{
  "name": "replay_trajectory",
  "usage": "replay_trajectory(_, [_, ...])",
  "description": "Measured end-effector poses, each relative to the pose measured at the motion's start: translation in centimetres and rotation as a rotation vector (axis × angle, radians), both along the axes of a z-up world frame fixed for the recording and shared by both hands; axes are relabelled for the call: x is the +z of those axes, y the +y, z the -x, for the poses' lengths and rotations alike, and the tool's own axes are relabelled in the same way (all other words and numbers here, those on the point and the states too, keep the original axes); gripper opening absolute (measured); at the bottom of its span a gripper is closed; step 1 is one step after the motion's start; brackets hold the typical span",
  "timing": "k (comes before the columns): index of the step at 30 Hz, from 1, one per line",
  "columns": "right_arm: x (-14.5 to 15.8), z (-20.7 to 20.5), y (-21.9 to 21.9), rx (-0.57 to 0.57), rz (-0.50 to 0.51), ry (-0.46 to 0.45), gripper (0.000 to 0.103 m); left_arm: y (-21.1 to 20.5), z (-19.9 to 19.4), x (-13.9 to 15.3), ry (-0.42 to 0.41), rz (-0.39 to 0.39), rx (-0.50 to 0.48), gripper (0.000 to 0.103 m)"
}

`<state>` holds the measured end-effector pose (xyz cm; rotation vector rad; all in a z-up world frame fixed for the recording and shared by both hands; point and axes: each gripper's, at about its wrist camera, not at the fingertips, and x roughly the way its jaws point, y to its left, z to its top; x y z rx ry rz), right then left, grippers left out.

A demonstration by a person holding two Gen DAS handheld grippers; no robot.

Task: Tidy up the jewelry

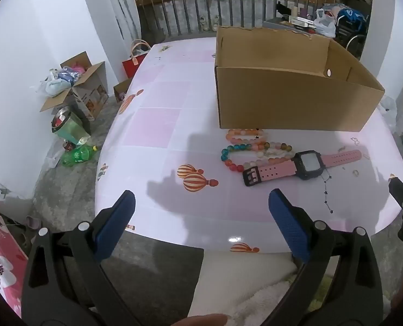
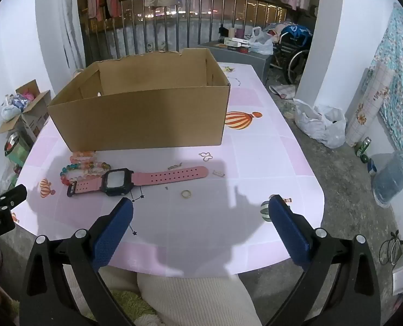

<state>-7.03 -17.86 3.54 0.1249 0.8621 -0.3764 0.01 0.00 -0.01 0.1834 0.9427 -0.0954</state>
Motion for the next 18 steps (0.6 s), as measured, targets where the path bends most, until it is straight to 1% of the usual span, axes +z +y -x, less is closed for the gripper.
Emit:
replay_trajectory(6, [0.0, 0.0, 0.0, 0.000, 0.001, 0.001, 0.097, -0.1, 0.0, 0.0, 0.004, 0.003, -0.007, 0.095])
replay_trajectory(12, [0.0, 0.0, 0.0, -0.001, 0.000, 0.002, 0.097, -1.1, 0.0, -0.1, 0.000, 0.003, -0.020, 0.095])
replay_trajectory(18, [0.1, 0.0, 0.0, 0.000, 0.002, 0.001, 0.097, -0.9, 0.0, 0.1, 0.001, 0.004, -0.021, 0.095])
